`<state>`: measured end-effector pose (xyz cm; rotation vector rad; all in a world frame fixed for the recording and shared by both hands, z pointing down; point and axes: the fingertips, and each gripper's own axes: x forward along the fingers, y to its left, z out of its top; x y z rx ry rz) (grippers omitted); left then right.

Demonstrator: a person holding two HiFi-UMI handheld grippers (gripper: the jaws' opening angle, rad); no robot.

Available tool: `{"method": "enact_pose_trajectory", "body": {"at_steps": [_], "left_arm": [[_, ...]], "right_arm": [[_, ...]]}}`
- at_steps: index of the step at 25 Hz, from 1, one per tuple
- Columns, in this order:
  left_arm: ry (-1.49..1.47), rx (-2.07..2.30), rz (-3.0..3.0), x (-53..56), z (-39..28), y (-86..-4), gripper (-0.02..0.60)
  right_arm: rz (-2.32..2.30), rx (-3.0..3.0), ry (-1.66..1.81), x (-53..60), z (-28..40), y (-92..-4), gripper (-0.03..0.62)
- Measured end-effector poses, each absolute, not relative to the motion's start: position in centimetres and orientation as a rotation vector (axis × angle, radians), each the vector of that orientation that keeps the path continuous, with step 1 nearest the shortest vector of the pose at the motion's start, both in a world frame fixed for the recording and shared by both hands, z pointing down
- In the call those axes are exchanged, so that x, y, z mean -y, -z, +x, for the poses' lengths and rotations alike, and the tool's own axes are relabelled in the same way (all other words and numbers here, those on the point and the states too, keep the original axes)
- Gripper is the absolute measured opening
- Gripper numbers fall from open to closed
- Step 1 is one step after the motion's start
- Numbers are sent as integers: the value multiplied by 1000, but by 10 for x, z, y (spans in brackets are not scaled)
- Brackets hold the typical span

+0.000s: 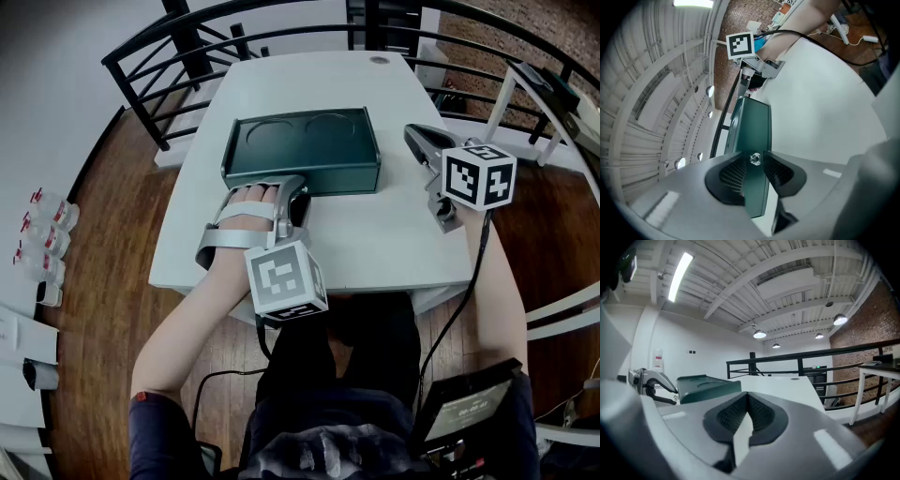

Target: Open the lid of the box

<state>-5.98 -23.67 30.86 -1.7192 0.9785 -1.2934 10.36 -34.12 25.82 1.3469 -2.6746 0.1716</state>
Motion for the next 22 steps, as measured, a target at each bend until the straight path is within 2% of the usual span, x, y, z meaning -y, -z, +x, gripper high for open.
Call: {"method": "enact_pose_trajectory", "body": {"at_steps": [3,22], "left_arm": [[1320,-980,-1646,238,-61,-311,87],[1334,-960,-1761,181,-54,-310,81]], "right_arm": [[1348,2674,-173,340,105,-259,5],[1344,2678,-173,344,112,-260,5]]}}
